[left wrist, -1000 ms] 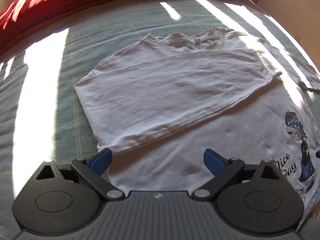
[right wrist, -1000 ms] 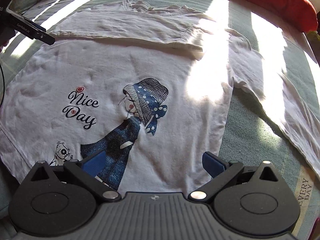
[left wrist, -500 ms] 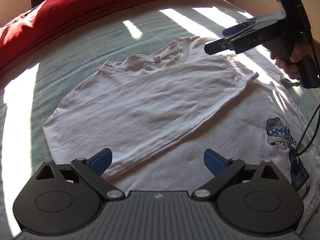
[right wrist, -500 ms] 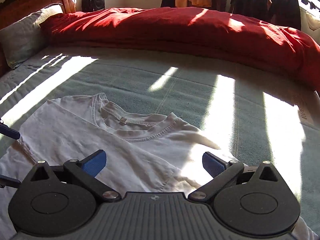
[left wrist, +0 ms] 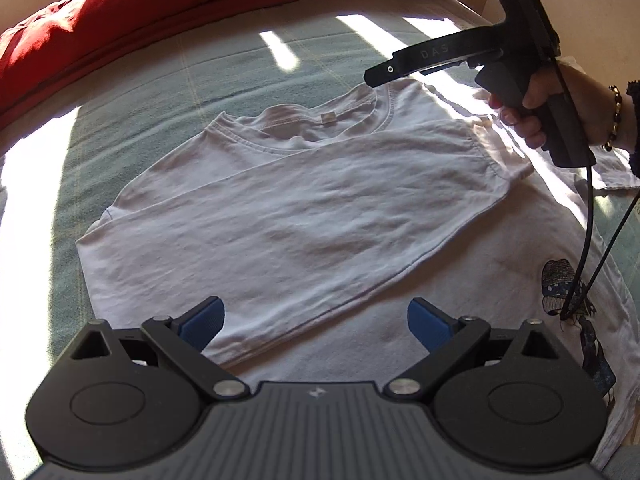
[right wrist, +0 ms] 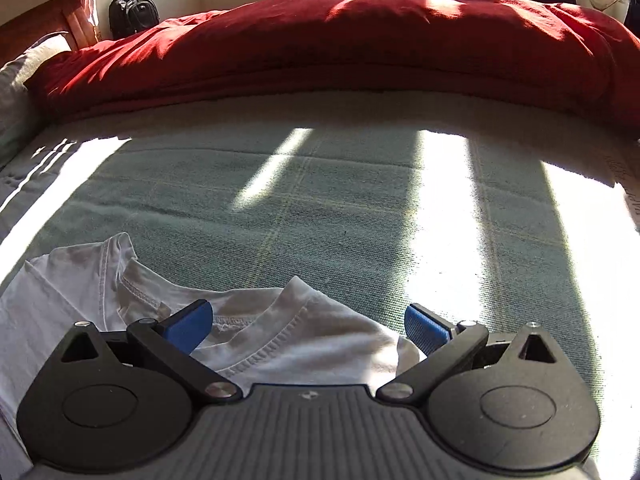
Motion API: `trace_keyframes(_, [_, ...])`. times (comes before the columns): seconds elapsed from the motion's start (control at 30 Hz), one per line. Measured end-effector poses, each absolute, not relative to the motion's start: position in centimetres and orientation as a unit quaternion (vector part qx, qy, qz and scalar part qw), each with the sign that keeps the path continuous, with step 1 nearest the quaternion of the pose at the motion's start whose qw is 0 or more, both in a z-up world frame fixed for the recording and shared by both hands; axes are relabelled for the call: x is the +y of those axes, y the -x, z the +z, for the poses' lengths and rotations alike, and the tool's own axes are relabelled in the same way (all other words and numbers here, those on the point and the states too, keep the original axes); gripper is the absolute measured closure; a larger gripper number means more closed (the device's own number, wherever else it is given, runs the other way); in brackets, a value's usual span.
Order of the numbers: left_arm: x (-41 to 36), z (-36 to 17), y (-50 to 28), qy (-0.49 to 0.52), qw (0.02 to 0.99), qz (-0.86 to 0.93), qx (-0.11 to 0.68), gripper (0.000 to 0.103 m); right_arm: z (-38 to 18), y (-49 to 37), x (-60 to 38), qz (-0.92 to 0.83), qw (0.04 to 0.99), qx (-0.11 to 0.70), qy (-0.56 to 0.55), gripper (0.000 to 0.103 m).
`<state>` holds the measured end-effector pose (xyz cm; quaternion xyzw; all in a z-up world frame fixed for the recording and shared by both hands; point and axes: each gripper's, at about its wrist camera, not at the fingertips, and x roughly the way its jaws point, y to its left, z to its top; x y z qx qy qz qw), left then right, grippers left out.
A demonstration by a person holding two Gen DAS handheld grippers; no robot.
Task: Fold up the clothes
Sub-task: 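Move the open right tool past the collar to the unfolded sleeve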
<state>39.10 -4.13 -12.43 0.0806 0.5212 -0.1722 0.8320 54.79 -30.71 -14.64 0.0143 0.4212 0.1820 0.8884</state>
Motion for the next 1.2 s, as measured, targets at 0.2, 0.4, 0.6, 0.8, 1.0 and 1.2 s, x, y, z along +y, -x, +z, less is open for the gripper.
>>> trace_keyframes(0.2, [-4.6,-12.7,-38.7,-0.099,0.824,-0.189,0.525,0.005,-15.0,-53.9,-29.0,0.223,0.871,0.438,-0.026,0.000])
trace_keyframes(0.4, [-5.3,-12.7,-37.6,-0.125,0.820,-0.209,0.517,0.005,-14.1,-53.8,-29.9,0.193,0.884,0.425,-0.019,0.000])
trace_keyframes(0.6, [-6.8,-12.4,-36.6,-0.167,0.819,-0.231,0.498,0.005,-13.1,-52.7,-31.6,0.165,0.892,0.420,-0.025,0.000])
trace_keyframes(0.8, [-8.3,-12.4,-35.8,-0.181,0.817,-0.240,0.492,0.005,-13.7,-48.6,-35.8,0.129,0.883,0.444,-0.083,0.000])
trace_keyframes(1.0, [-9.9,-12.3,-35.0,-0.191,0.813,-0.248,0.490,0.005,-14.3,-44.4,-40.1,0.092,0.869,0.465,-0.141,0.000])
trace_keyframes(1.2, [-12.4,-12.1,-33.8,-0.207,0.804,-0.272,0.486,0.005,-15.2,-40.8,-44.9,0.044,0.862,0.464,-0.199,0.000])
